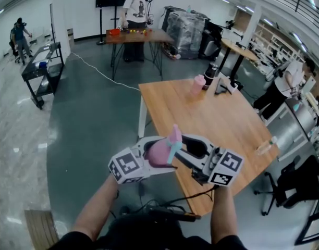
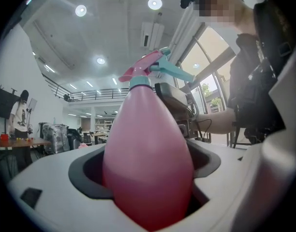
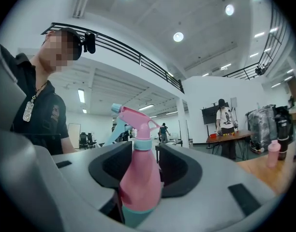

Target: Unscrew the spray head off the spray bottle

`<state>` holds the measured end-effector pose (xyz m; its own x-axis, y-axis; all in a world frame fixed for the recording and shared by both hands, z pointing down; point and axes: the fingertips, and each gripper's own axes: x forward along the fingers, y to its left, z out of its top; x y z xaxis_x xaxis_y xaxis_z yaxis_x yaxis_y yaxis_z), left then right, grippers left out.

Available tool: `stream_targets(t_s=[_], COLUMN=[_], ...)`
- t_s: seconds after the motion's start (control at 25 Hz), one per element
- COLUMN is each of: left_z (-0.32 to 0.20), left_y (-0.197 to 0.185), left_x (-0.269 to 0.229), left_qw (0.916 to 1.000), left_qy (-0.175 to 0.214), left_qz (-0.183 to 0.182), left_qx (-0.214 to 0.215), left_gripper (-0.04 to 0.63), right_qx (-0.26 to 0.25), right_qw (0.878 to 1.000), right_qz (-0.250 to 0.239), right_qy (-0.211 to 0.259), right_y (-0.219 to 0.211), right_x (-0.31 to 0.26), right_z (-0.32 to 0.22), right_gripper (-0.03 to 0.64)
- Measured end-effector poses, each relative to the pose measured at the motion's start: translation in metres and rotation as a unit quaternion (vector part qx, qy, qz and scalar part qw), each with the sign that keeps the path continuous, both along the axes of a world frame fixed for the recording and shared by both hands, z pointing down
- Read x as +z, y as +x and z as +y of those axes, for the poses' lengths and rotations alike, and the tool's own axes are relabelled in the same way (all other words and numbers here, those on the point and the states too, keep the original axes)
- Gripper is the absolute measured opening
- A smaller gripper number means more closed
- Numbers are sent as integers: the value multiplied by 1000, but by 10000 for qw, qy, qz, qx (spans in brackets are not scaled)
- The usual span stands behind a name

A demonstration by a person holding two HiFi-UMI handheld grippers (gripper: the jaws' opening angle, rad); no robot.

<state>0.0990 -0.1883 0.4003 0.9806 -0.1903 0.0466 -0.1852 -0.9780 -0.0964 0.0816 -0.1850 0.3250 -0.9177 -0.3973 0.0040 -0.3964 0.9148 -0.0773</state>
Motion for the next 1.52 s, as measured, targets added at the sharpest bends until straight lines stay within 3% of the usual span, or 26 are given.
stream_targets(t_s=[0.16, 0.36, 0.44, 0.6, 0.68, 1.04, 1.48, 1.52], left_z=[-22, -49, -56, -67, -71, -70, -60, -60], left_y=[-8, -17, -21, -25, -27, -27, -24, -22], left_x=[-2, 6, 10, 15, 16, 15, 9, 9], left_qw=[9980, 9885, 9846, 9766, 9731, 9699, 9724, 9727], left_qy=[96, 105, 115, 94, 63, 114, 144, 150], left_qz=[9, -185, -251, -337, -352, -396, -204, -197], left_qx=[-620, -1496, -1726, -2124, -2276, -2401, -2321, -2309], left_gripper=[442, 442, 442, 442, 442, 442, 442, 442], right_qx=[461, 1044, 1124, 1257, 1212, 1458, 1999, 2011], right_qw=[9989, 9944, 9934, 9916, 9923, 9877, 9775, 9773], right_qz=[-73, 3, 32, -125, -125, 556, 619, 607], right_qy=[-21, 158, 237, 263, 201, -118, -260, -279], right_y=[10, 13, 8, -2, -13, -44, -32, -31], right_x=[-1, -13, -19, -30, -32, -13, -3, -2], right_z=[-11, -8, -3, 6, 9, 1, -11, -11], right_gripper=[176, 173, 155, 34, 26, 26, 35, 65])
